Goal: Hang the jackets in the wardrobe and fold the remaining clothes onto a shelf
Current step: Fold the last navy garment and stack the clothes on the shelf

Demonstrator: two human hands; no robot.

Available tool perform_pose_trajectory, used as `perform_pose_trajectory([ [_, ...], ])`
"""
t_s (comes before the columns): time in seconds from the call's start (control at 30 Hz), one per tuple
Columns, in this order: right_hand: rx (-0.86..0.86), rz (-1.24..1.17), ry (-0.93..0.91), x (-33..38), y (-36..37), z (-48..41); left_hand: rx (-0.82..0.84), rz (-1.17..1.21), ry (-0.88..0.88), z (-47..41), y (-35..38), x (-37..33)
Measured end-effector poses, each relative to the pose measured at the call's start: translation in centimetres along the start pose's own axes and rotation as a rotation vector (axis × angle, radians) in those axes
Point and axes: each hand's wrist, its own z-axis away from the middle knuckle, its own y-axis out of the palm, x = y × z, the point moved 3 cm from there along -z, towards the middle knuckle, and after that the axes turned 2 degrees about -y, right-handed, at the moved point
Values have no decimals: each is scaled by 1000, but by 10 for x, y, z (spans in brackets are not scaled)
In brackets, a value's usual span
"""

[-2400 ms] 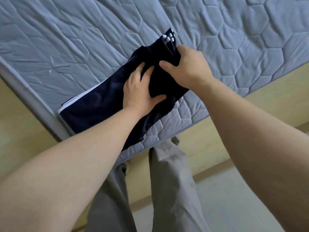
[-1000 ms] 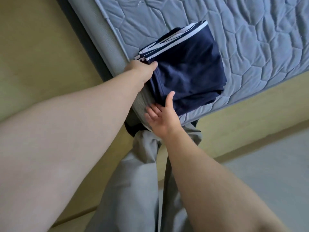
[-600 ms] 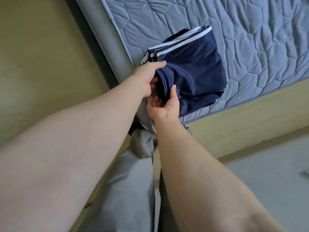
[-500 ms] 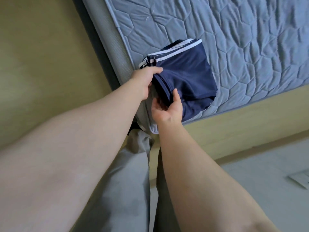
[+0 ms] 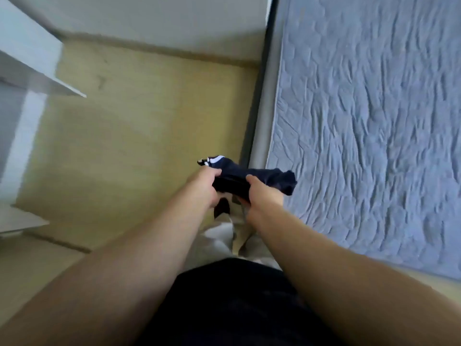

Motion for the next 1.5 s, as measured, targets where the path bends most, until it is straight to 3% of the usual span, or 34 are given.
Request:
perform_pose_trajectory([
  [0.1,141,218,-148,-1,42,56,-36,183,98,53,-71,-32],
  [0.33,498,446,-408,-3,208,200,-267,603,622,141,-246,-103],
  [0.43,560,560,-458,-24,279,252,-365,554,795,158,-322,-129],
  [0.6,655,658,-509,-79,394,316,-471,279,1041,161,-448,-184],
  [0.9,845,617,-459,-154,568,430,-493,474,986,184,-641,-275],
  [1.17,1009,646,-567,-170,739,529,-435,528,1037,199,-769,-406],
  [1.33,1168,568,-589,-147,870,609,-440,518,1157,240,-854,-525],
  [1.5,1347,491,-614,-108,993,710,-449,354,1367,299,-931,-645],
])
